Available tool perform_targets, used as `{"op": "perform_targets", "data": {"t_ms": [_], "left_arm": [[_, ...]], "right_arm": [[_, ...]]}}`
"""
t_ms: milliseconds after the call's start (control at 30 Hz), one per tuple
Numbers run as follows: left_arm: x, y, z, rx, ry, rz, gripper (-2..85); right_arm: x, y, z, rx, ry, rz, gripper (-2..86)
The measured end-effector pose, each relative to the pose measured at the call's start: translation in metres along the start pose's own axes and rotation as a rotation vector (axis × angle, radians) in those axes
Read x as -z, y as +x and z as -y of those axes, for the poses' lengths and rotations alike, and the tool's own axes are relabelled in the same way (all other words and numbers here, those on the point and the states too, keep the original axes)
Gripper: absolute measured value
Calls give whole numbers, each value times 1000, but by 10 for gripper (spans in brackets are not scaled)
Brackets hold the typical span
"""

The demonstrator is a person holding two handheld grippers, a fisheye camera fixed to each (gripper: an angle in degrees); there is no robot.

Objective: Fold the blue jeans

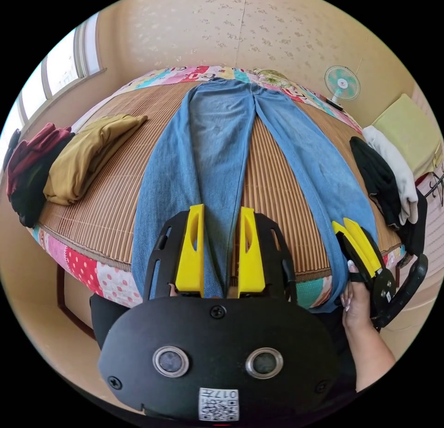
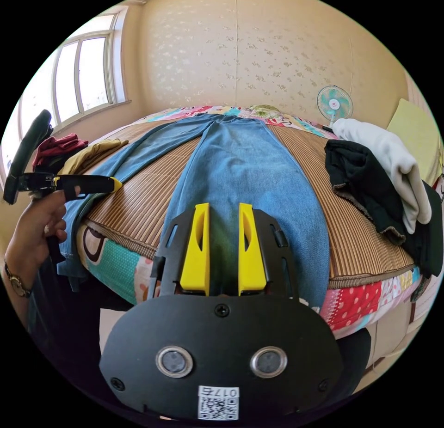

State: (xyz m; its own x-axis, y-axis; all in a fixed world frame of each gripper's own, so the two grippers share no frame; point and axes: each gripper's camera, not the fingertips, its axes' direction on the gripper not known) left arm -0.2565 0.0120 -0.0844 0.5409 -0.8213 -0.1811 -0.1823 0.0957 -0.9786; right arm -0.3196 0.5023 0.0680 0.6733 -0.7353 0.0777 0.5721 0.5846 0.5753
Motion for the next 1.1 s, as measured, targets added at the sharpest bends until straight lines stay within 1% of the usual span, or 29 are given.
{"op": "perform_targets", "data": {"t_ms": [233, 1100], "left_arm": [[8, 12, -18, -13, 47, 26, 114], [27, 25, -47, -22, 66, 35, 114]], "right_arm": [[5, -3, -7, -2, 10, 13, 98], [24, -14, -21, -10, 18, 28, 98]]}}
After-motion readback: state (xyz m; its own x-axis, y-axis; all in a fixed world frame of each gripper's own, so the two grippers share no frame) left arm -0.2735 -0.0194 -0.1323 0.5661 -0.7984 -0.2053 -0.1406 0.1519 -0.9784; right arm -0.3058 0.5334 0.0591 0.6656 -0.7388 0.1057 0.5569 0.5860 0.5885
